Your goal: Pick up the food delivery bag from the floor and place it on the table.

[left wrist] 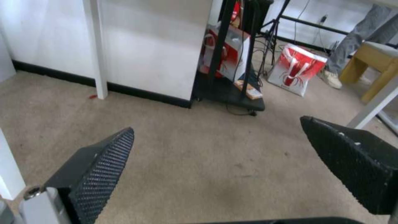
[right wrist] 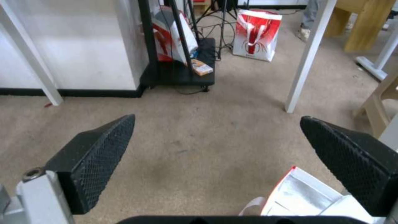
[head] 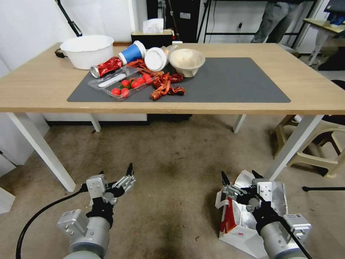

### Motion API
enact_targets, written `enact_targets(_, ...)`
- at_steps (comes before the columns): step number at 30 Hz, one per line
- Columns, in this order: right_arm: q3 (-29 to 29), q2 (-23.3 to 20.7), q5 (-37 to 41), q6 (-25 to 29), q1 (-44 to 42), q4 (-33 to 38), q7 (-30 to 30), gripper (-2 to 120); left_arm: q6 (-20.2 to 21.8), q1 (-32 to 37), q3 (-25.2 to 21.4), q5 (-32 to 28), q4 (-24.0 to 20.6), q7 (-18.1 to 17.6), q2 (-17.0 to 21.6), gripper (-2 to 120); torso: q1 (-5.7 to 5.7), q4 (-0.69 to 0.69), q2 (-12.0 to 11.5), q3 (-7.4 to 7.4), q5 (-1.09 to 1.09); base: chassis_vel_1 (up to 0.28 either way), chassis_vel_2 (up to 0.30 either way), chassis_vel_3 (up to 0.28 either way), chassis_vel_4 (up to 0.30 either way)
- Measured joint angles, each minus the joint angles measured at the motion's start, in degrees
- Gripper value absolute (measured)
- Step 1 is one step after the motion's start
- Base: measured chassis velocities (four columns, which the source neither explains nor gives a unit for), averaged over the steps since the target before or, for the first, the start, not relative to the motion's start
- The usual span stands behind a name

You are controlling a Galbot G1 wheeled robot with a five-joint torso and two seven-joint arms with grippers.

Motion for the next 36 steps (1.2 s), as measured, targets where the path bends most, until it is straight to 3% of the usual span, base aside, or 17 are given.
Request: enact_targets(36, 0.4, -0.3, 0.3, 0.0, -0.1, 0.0, 0.0, 100, -0.3, 0.1, -0.3, -0.1, 0.5, 0.2, 0.5, 100, -2.32, 0.0, -8.0, -5.68, 0.0, 0.0, 0.0, 0.0, 0.0)
